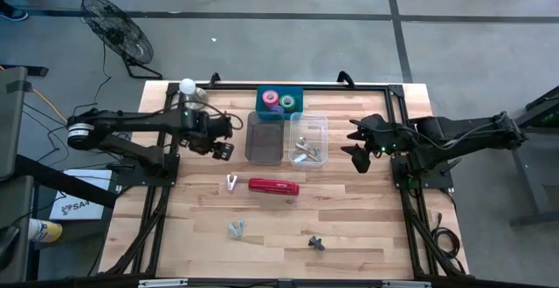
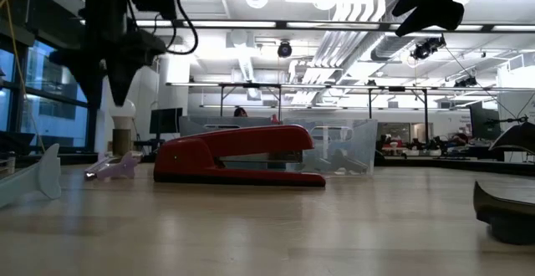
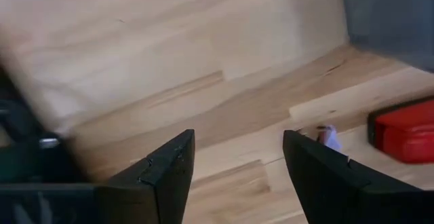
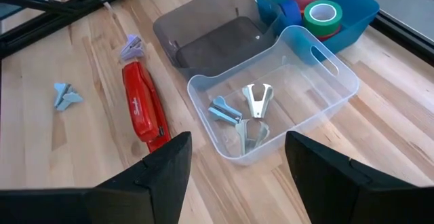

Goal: Pick and place Stapler, Stapler remover, tape
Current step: Put the purple staple remover into the transparent bin

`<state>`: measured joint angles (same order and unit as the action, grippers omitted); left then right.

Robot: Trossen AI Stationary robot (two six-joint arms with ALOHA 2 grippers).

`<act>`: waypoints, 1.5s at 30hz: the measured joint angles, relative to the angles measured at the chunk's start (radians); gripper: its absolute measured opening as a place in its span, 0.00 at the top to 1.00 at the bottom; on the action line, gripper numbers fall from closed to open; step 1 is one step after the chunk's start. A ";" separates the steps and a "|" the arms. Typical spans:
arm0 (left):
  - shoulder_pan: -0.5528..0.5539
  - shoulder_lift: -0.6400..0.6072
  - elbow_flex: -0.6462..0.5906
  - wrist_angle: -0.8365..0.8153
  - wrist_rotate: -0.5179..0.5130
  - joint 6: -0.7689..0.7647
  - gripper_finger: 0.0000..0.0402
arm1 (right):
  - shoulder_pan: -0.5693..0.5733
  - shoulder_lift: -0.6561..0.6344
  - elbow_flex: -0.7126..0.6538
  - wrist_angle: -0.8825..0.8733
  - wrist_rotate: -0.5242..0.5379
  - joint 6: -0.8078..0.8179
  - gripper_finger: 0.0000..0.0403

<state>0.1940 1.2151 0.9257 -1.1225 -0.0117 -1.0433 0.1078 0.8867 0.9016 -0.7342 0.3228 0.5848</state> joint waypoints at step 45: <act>-0.389 0.148 -0.118 0.397 -0.069 -0.453 0.23 | -0.001 0.000 0.000 -0.002 0.008 -0.035 0.43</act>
<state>-0.1952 1.3635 0.8078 -0.7258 -0.0804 -1.4966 0.1070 0.8867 0.9016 -0.7366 0.3305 0.5495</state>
